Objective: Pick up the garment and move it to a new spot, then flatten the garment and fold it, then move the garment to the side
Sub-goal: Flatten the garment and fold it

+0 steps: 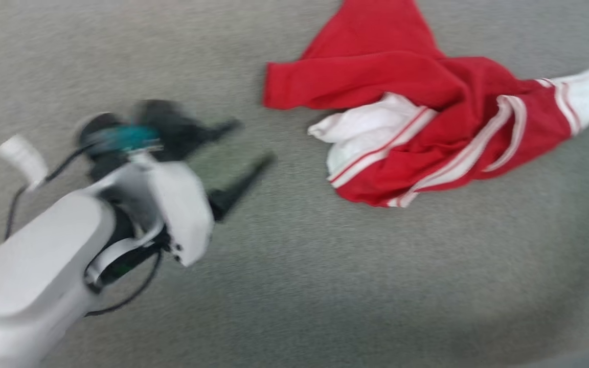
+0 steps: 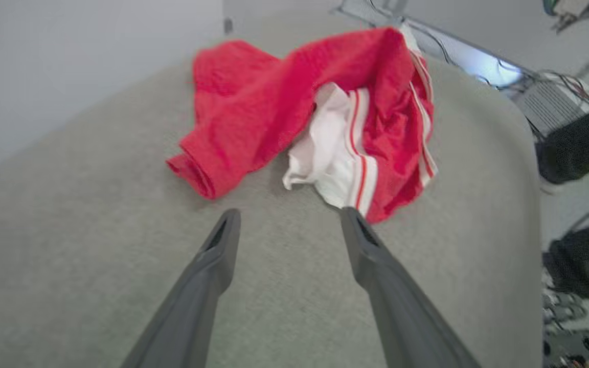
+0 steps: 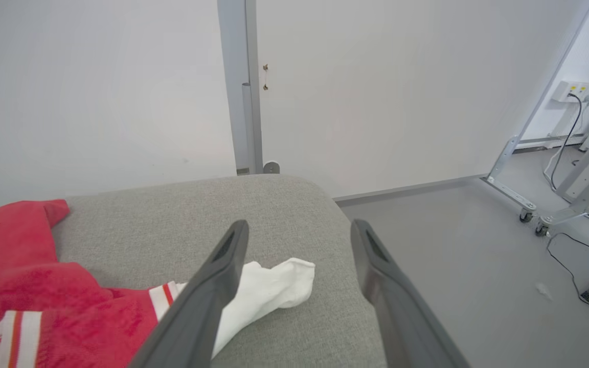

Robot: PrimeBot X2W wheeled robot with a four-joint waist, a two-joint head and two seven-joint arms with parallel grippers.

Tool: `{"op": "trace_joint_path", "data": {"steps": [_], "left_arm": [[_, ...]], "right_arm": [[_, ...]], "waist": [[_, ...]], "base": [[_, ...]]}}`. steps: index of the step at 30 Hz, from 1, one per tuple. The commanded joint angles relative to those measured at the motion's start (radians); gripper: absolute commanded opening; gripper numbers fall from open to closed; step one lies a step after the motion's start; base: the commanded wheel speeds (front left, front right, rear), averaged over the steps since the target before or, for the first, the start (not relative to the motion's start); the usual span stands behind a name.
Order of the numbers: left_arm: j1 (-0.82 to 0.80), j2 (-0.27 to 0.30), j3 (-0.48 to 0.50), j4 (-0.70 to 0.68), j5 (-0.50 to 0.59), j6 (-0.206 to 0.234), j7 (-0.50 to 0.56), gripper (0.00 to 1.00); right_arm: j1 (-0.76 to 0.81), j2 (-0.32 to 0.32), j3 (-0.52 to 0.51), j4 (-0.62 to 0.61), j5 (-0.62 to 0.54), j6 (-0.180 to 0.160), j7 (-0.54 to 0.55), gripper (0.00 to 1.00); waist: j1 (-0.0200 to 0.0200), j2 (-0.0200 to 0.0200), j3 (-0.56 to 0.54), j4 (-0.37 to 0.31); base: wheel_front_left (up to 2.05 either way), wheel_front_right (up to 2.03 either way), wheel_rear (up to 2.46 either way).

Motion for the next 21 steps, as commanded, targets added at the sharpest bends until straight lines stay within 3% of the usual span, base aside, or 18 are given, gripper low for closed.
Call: {"op": "trace_joint_path", "data": {"steps": [1,7,13,19,20,21], "left_arm": [[-0.064,0.006,-0.059,-0.013,-0.059,0.002,0.089,1.00],[-0.332,-0.051,-0.235,0.089,-0.320,0.002,0.418,1.00],[-0.471,-0.104,-0.300,0.272,-0.388,0.002,0.501,1.00],[-0.514,-0.109,-0.358,0.366,-0.438,0.002,0.525,1.00],[-0.513,-0.113,-0.359,0.378,-0.458,0.002,0.528,0.89],[-0.518,-0.115,-0.363,0.386,-0.473,0.002,0.529,0.45]], "right_arm": [[0.014,0.018,0.009,-0.027,-0.003,-0.005,-0.001,1.00],[0.040,0.101,0.030,-0.135,-0.024,-0.003,0.015,1.00],[0.027,0.164,0.074,-0.169,-0.043,-0.003,0.018,1.00],[0.029,0.196,0.099,-0.172,-0.054,-0.003,0.009,1.00],[0.031,0.200,0.100,-0.172,-0.054,-0.003,0.008,1.00],[0.033,0.204,0.100,-0.172,-0.056,-0.003,0.009,1.00]], "waist": [[0.0000,0.0000,0.001,-0.041],[0.0000,0.0000,0.052,-0.117],[0.0000,0.0000,0.091,-0.190],[0.0000,0.0000,0.111,-0.227],[0.0000,0.0000,0.114,-0.229],[0.0000,0.0000,0.118,-0.230]], "base": [[0.00,0.00,0.00],[0.00,0.00,0.00],[0.00,0.00,0.00],[0.00,0.00,0.00],[0.00,0.00,0.00],[0.00,0.00,0.00]]}}
